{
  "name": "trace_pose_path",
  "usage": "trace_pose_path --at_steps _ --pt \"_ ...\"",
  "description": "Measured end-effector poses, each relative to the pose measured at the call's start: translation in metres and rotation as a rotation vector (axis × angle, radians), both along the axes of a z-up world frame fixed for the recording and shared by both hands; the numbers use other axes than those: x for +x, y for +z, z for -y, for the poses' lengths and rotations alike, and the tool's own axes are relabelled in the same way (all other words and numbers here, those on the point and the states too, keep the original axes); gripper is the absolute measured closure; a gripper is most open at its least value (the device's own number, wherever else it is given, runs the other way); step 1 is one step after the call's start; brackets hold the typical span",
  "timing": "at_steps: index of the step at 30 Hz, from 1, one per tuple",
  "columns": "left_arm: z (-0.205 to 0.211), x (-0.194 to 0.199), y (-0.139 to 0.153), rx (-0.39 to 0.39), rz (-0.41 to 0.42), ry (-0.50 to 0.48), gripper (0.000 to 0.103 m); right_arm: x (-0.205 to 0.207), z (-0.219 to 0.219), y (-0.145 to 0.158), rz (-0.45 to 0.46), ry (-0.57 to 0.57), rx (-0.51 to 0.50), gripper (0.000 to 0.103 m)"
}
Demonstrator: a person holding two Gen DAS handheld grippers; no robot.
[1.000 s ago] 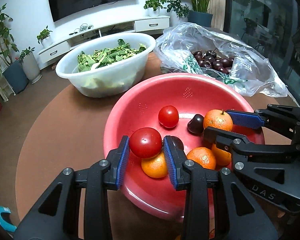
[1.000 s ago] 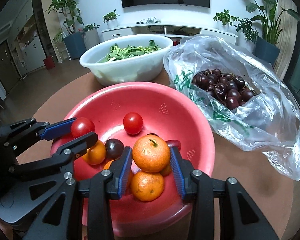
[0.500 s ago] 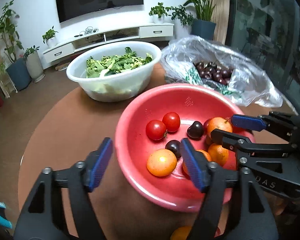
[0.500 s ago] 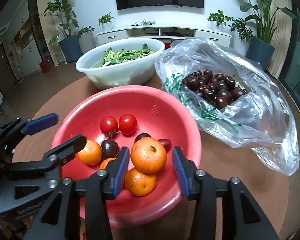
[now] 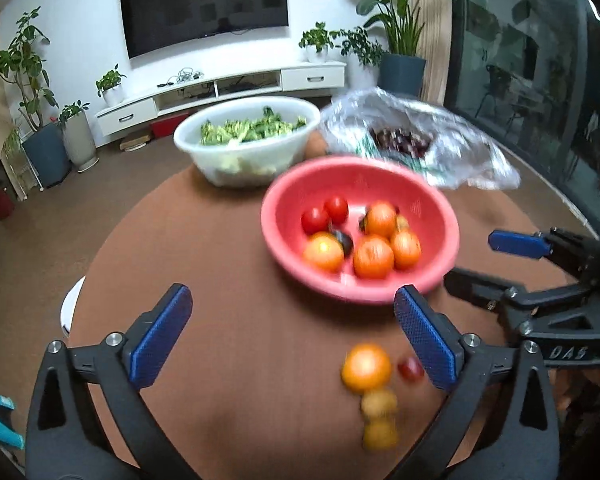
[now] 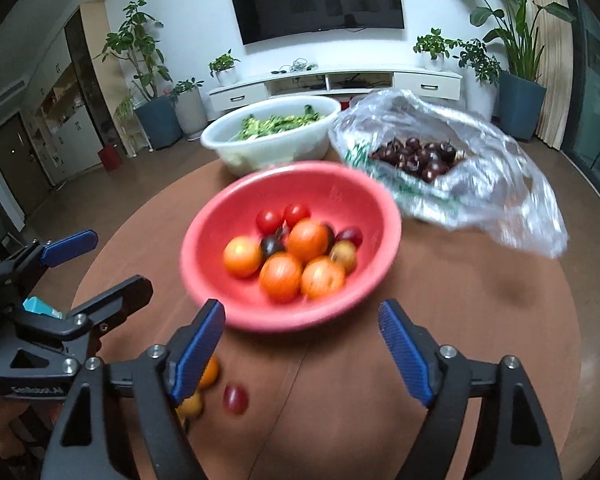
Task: Organize fruits
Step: 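Withdraw both tools from the red bowl back over the loose fruit, then grasp a longan with the left tool while the right tool grasps the red grape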
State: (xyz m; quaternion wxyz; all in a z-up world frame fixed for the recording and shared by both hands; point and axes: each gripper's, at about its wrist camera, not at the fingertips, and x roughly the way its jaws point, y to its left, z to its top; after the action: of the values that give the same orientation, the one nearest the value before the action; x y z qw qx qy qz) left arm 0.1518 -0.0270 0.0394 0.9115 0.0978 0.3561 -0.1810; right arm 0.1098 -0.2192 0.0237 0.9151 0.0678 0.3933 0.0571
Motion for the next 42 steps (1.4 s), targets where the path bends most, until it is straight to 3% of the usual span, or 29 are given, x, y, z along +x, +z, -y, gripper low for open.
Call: trace_pose_path --at_steps 8,18,22,25,30,42 --pt "-0.013 -0.062 -0.050 0.063 -0.135 -0.033 0.001 -0.047 -0.007 -0.018 -0.037 -0.008 0.043 0.020" --pt "-0.002 -0.077 -0.063 0.100 -0.139 -0.032 0.002 -0.071 -0.022 -0.026 -0.040 0.010 0.016 0.022" --pt "-0.002 -0.076 -0.067 0.081 -0.173 -0.051 0.024 -0.074 -0.027 -0.027 -0.037 0.021 0.010 0.024" --pt "0.007 -0.073 -0.067 0.088 -0.175 -0.066 0.032 -0.074 -0.028 -0.027 -0.040 0.024 0.006 0.027" --pt "0.015 -0.072 -0.071 0.108 -0.185 -0.080 0.034 -0.075 -0.028 -0.026 -0.037 0.025 0.006 0.027" --pt "0.024 -0.070 -0.080 0.076 -0.227 -0.127 0.072 -0.076 -0.031 -0.023 -0.032 0.032 -0.006 0.028"
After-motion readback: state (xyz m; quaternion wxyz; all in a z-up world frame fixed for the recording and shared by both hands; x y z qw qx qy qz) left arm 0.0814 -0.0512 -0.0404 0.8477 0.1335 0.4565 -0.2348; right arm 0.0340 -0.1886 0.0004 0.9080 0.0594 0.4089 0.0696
